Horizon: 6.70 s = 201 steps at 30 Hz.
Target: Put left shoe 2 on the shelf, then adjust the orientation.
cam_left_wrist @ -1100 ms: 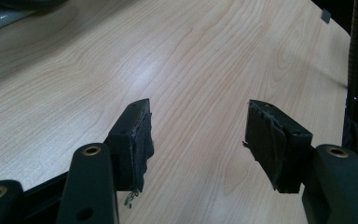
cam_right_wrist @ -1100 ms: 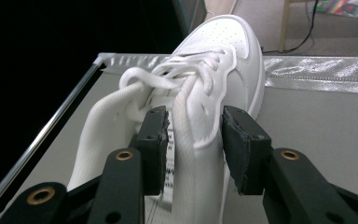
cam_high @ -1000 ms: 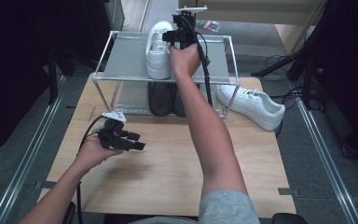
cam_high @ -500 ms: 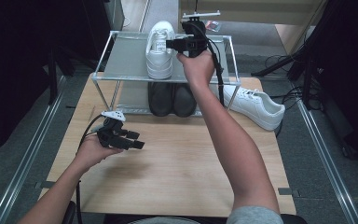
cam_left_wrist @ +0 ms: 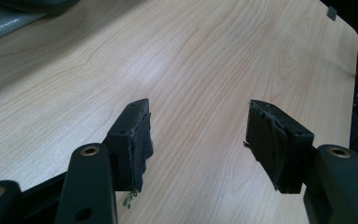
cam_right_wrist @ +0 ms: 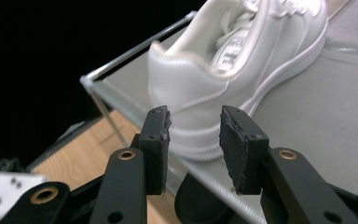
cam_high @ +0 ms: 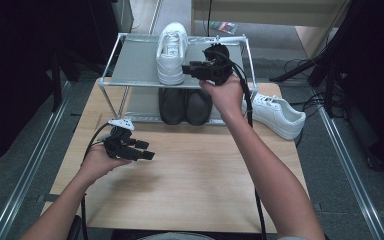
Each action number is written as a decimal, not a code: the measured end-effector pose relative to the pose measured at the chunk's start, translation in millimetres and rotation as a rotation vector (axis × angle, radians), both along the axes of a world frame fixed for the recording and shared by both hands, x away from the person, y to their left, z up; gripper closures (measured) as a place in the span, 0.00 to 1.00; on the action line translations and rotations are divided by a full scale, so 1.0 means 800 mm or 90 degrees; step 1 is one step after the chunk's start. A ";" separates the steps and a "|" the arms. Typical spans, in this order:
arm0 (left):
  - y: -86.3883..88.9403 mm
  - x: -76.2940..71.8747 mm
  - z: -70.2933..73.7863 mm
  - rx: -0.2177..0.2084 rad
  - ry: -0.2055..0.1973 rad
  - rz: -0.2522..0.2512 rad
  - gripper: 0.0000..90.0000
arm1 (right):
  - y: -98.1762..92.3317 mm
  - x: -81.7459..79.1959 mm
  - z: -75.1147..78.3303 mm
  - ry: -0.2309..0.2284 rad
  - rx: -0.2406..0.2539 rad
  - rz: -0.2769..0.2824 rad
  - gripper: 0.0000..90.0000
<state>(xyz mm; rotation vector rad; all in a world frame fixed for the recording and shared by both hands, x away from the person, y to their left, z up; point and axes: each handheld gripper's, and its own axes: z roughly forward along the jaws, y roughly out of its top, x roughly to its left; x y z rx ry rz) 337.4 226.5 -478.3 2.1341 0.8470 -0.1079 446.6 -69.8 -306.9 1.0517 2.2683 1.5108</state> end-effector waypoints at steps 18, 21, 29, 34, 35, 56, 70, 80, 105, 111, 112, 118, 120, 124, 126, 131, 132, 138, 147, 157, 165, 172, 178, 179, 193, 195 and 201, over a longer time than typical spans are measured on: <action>-0.001 -0.003 0.001 0.000 -0.006 0.005 0.45 | -0.039 -0.065 -0.067 -0.022 -0.028 0.111 0.65; -0.002 -0.003 0.002 0.000 -0.013 0.006 0.45 | -0.043 -0.079 -0.083 -0.018 -0.039 0.124 0.65; 0.000 -0.004 0.004 -0.005 -0.021 0.010 0.45 | -0.058 -0.099 -0.111 0.004 -0.027 0.134 0.64; 0.001 -0.005 0.002 -0.003 -0.017 0.011 0.45 | -0.072 -0.104 -0.128 0.017 -0.015 0.128 0.64; 0.001 -0.005 0.002 -0.002 -0.015 0.010 0.45 | -0.075 -0.104 -0.132 0.021 -0.007 0.128 0.64; 0.014 -0.023 -0.004 0.019 -0.014 0.018 0.44 | -0.139 -0.094 -0.145 0.023 -0.021 0.088 0.64; 0.011 -0.024 -0.003 0.020 -0.031 0.012 0.44 | -0.188 -0.090 -0.154 0.049 -0.033 0.025 0.63; 0.008 -0.023 -0.004 0.021 -0.022 0.008 0.44 | -0.222 -0.086 -0.157 0.039 -0.038 -0.037 0.60; 0.005 -0.033 -0.001 0.009 -0.030 -0.004 0.43 | -0.277 -0.027 -0.189 0.068 -0.092 -0.178 0.52; 0.005 -0.036 -0.002 0.013 -0.029 -0.004 0.43 | -0.295 -0.014 -0.185 0.068 -0.104 -0.207 0.54; 0.005 -0.037 -0.002 0.016 -0.029 -0.003 0.43 | -0.297 -0.013 -0.183 0.068 -0.107 -0.213 0.55; 0.007 -0.042 -0.003 0.016 -0.029 0.001 0.43 | -0.307 -0.006 -0.173 0.059 -0.102 -0.241 0.55; 0.009 -0.043 -0.003 0.011 -0.030 0.001 0.43 | -0.308 -0.005 -0.174 0.058 -0.109 -0.243 0.57; 0.011 -0.045 -0.003 0.011 -0.031 0.003 0.43 | -0.312 -0.003 -0.174 0.055 -0.101 -0.250 0.59; 0.012 -0.046 -0.003 0.012 -0.031 0.005 0.43 | -0.315 -0.003 -0.171 0.046 -0.102 -0.259 0.59; 0.013 -0.047 -0.004 0.015 -0.029 0.007 0.43 | -0.321 0.002 -0.177 0.063 -0.114 -0.273 0.59; 0.013 -0.047 -0.004 0.015 -0.029 0.008 0.43 | -0.320 0.005 -0.182 0.068 -0.120 -0.272 0.59; 0.010 -0.048 -0.006 0.016 -0.024 -0.002 0.43 | -0.309 0.023 -0.209 0.103 -0.132 -0.270 0.61; 0.009 -0.048 -0.007 0.017 -0.021 0.003 0.43 | -0.298 0.034 -0.216 0.086 -0.125 -0.278 0.60; 0.008 -0.048 -0.007 0.019 -0.021 0.002 0.43 | -0.300 0.037 -0.216 0.098 -0.111 -0.257 0.72; 0.010 -0.047 -0.006 0.019 -0.023 0.002 0.43 | -0.304 0.036 -0.211 0.118 -0.093 -0.238 0.86; 0.012 -0.047 -0.006 0.017 -0.022 0.005 0.43 | -0.301 0.036 -0.207 0.128 -0.084 -0.228 0.93; 0.012 -0.046 -0.007 0.014 -0.022 0.005 0.43 | -0.302 0.033 -0.200 0.132 -0.070 -0.248 0.93; 0.012 -0.046 -0.007 0.014 -0.022 0.002 0.43 | -0.303 0.033 -0.199 0.135 -0.066 -0.252 0.93; -0.001 -0.036 -0.007 0.016 -0.021 -0.022 0.43 | -0.317 0.005 -0.179 0.117 -0.069 -0.277 0.94; -0.004 -0.033 -0.007 0.018 -0.020 -0.025 0.43 | -0.320 -0.001 -0.176 0.121 -0.063 -0.286 0.94; -0.010 -0.024 -0.006 0.018 -0.014 -0.029 0.43 | -0.329 -0.020 -0.175 0.121 -0.063 -0.299 0.94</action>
